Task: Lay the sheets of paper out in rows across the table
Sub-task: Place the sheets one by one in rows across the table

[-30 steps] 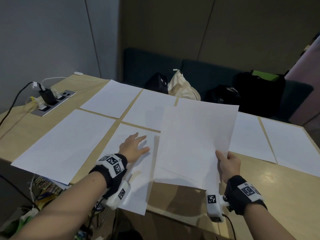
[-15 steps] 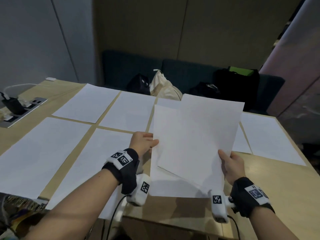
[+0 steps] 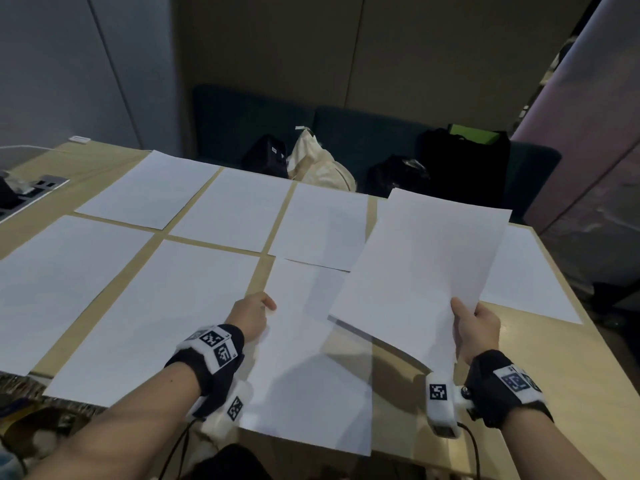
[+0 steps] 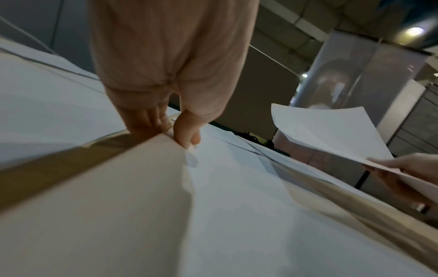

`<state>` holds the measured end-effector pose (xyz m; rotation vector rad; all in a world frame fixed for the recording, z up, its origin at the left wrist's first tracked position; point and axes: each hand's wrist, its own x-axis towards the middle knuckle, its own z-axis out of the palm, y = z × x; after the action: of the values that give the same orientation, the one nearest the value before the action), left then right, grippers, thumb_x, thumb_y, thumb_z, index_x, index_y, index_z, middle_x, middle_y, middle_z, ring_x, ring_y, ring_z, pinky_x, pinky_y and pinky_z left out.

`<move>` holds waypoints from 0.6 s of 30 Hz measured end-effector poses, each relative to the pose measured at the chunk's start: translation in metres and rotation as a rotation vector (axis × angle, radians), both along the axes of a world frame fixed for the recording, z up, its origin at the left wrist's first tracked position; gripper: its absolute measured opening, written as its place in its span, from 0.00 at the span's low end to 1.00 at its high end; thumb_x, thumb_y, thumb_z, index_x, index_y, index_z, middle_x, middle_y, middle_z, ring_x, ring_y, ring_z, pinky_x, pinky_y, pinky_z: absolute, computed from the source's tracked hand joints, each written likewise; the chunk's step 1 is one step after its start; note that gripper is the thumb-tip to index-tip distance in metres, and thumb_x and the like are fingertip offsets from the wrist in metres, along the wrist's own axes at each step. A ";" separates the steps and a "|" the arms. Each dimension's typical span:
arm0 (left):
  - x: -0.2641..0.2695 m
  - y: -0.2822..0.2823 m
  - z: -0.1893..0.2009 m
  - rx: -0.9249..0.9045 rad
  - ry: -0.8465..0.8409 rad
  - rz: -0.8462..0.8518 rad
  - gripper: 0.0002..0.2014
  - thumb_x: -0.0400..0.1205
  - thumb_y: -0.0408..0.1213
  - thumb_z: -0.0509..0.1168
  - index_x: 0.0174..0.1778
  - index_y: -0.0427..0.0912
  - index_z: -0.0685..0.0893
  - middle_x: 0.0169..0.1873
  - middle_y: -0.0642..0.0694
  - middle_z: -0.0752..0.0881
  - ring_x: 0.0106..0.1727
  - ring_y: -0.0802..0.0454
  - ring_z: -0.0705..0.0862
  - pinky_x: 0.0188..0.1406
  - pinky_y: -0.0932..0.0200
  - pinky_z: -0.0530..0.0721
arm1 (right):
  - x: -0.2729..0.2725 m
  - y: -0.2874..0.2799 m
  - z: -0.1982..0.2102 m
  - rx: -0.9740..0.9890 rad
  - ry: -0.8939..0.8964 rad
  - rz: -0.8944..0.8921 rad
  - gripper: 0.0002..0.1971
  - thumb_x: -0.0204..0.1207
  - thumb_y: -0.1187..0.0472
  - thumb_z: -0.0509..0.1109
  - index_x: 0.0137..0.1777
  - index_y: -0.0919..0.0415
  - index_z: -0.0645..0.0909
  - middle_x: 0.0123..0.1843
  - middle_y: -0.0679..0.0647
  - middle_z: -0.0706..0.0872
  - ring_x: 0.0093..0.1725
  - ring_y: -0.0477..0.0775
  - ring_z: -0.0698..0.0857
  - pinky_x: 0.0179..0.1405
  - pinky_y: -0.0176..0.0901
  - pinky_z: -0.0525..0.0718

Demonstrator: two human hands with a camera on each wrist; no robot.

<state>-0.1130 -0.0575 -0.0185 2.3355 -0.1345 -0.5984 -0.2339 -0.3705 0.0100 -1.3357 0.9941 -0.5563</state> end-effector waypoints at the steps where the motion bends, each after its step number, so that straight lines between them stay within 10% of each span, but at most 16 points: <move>1: -0.001 -0.001 0.000 0.014 -0.014 -0.006 0.16 0.81 0.23 0.51 0.56 0.40 0.80 0.60 0.39 0.78 0.56 0.43 0.79 0.47 0.62 0.75 | -0.001 -0.001 -0.001 0.002 -0.009 -0.006 0.15 0.79 0.69 0.64 0.64 0.75 0.77 0.59 0.65 0.83 0.44 0.57 0.83 0.46 0.44 0.82; 5: -0.008 -0.008 0.005 0.234 -0.079 -0.059 0.18 0.79 0.26 0.56 0.64 0.39 0.77 0.69 0.35 0.67 0.68 0.39 0.72 0.68 0.55 0.73 | -0.002 -0.004 -0.002 0.015 -0.036 -0.030 0.15 0.79 0.68 0.65 0.63 0.74 0.77 0.52 0.61 0.84 0.36 0.48 0.80 0.32 0.35 0.81; 9: -0.019 -0.024 0.011 0.364 -0.295 -0.238 0.23 0.80 0.35 0.59 0.73 0.44 0.69 0.80 0.39 0.53 0.80 0.39 0.55 0.76 0.45 0.58 | -0.001 -0.005 -0.002 -0.006 -0.033 -0.047 0.14 0.79 0.67 0.64 0.63 0.73 0.78 0.53 0.60 0.82 0.43 0.54 0.82 0.42 0.41 0.81; 18: -0.028 -0.048 -0.006 0.452 -0.009 -0.597 0.48 0.72 0.58 0.69 0.81 0.63 0.44 0.83 0.45 0.33 0.83 0.36 0.32 0.77 0.27 0.41 | -0.010 -0.002 -0.001 0.016 -0.050 -0.077 0.14 0.79 0.68 0.64 0.62 0.75 0.78 0.50 0.59 0.82 0.35 0.47 0.79 0.32 0.36 0.76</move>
<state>-0.1415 -0.1054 -0.0243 2.7356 -0.7938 -0.9866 -0.2442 -0.3724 0.0093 -1.2677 1.0102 -0.6358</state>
